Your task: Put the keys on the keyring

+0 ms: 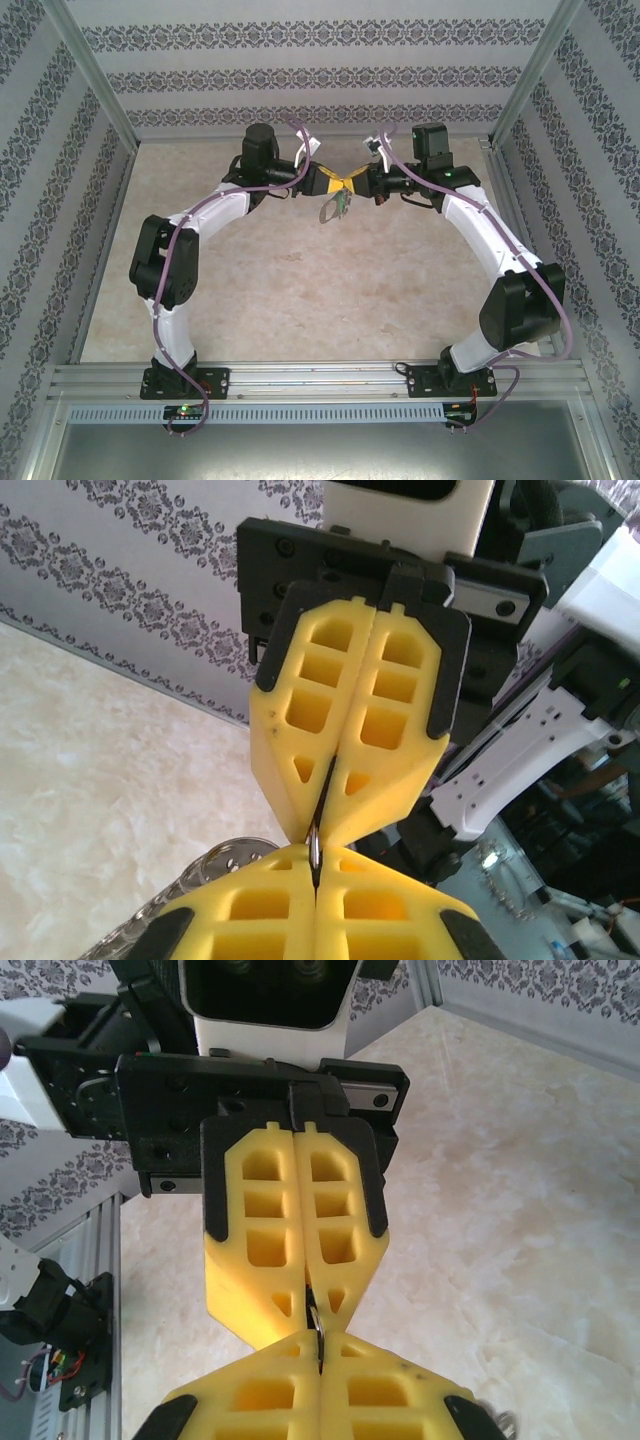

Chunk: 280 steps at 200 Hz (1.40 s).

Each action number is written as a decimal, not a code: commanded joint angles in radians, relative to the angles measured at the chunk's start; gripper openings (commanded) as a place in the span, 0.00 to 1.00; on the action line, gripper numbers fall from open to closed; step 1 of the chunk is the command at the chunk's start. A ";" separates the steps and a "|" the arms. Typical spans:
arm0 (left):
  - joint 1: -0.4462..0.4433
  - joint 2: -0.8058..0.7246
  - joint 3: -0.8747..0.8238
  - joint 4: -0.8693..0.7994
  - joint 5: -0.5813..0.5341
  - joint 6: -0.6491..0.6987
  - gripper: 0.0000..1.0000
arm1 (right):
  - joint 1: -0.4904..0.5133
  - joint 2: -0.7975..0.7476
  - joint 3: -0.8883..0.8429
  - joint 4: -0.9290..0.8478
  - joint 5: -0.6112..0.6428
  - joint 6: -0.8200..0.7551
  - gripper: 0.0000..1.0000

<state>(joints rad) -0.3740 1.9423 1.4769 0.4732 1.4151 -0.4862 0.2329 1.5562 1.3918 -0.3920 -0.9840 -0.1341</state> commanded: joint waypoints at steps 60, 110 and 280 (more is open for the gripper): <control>-0.016 0.176 0.075 0.919 0.009 -0.727 0.00 | -0.047 -0.158 -0.175 0.243 0.090 0.164 0.42; -0.008 0.068 0.019 0.420 -0.068 -0.278 0.00 | -0.053 -0.293 -0.327 0.377 0.336 0.294 0.46; -0.011 -0.049 0.006 -0.112 -0.271 0.109 0.00 | 0.189 -0.284 -0.667 0.885 0.743 0.321 0.54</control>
<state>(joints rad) -0.3798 1.9354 1.4937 0.3569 1.1431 -0.4011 0.4091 1.2396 0.6807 0.4133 -0.2832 0.2031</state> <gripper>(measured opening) 0.049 0.538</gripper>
